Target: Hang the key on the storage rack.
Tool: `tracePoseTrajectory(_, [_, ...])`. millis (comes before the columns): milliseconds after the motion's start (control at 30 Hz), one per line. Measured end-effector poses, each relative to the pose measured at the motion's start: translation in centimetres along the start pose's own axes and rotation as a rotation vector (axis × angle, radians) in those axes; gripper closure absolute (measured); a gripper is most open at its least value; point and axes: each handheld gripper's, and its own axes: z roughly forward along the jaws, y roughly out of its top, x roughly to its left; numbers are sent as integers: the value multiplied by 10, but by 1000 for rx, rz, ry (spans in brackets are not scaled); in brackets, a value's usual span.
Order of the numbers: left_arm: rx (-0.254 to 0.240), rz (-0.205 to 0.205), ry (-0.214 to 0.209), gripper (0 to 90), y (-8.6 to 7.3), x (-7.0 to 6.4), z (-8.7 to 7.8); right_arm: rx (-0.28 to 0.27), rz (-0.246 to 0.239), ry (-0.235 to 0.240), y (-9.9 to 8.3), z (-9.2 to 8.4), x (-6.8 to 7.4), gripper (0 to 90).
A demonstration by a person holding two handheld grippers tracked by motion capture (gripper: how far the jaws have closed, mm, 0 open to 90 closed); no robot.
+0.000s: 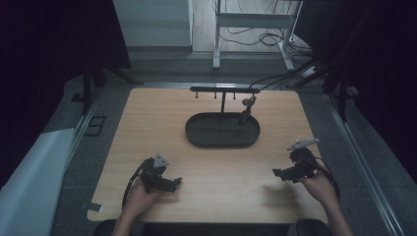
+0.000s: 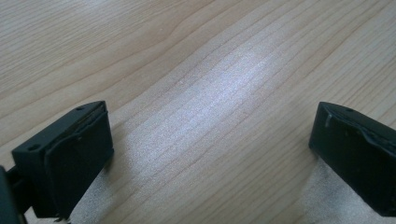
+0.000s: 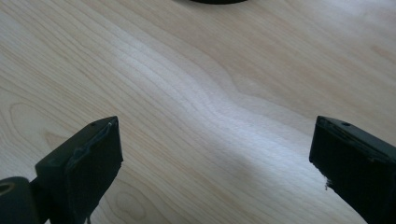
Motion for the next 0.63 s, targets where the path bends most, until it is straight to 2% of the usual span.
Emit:
tracePoseTrajectory(367, [2,2,0,0,0,0,0,-52,14,-7,-26,27,14,25])
tracePoseTrajectory(633, [3,2,1,0,0,0,0,-30,-2,-22,-39,38,19,23])
